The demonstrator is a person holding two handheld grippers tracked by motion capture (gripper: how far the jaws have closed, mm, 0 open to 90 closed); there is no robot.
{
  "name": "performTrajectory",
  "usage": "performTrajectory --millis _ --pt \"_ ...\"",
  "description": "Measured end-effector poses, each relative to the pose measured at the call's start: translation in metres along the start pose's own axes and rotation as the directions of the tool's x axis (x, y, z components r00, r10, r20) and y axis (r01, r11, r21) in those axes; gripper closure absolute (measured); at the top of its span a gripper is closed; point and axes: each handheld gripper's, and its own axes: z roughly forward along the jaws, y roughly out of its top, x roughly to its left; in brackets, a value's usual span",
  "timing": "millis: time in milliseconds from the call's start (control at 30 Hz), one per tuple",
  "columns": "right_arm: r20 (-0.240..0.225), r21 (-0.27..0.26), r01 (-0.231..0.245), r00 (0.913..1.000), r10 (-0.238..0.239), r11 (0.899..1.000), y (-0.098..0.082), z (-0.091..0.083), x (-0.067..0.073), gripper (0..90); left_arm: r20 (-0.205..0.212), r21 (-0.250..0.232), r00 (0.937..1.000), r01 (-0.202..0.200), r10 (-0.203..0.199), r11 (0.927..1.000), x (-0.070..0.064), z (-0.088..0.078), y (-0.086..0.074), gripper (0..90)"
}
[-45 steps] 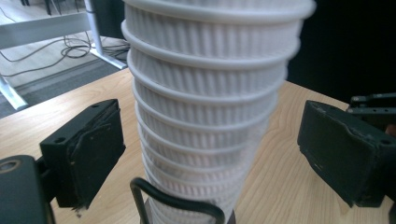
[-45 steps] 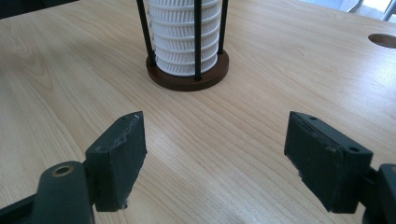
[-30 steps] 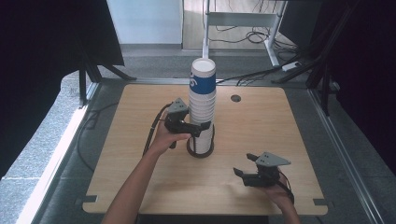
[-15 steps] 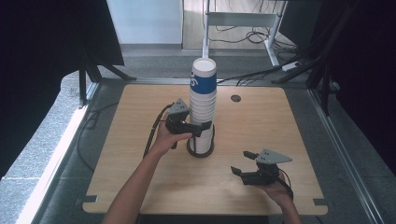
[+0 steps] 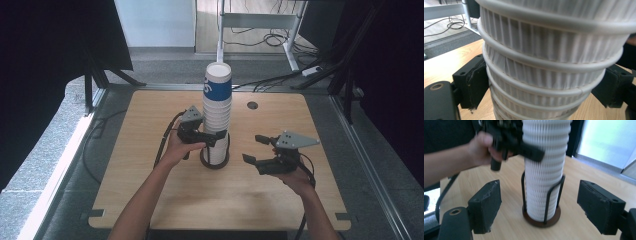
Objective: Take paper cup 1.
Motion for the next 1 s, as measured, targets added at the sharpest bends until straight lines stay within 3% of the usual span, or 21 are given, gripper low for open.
performTrajectory --millis 267,467,1000 --pt "-0.024 -0.023 0.012 0.9996 -0.012 1.000 0.040 0.002 -0.008 20.3 -0.001 0.001 1.0000 0.006 -0.006 1.0000 -0.001 0.000 0.000 12.1" --pt "-0.053 -0.040 0.013 0.9985 -0.015 0.999 0.058 0.009 -0.011 20.3 -0.001 0.005 1.0000 0.003 -0.003 1.0000 -0.001 0.000 0.001 12.1" --pt "-0.068 -0.059 0.024 0.9973 -0.028 0.998 0.096 0.013 -0.016 20.0 -0.002 0.003 1.0000 0.009 -0.009 1.0000 -0.003 0.000 0.001 12.1"
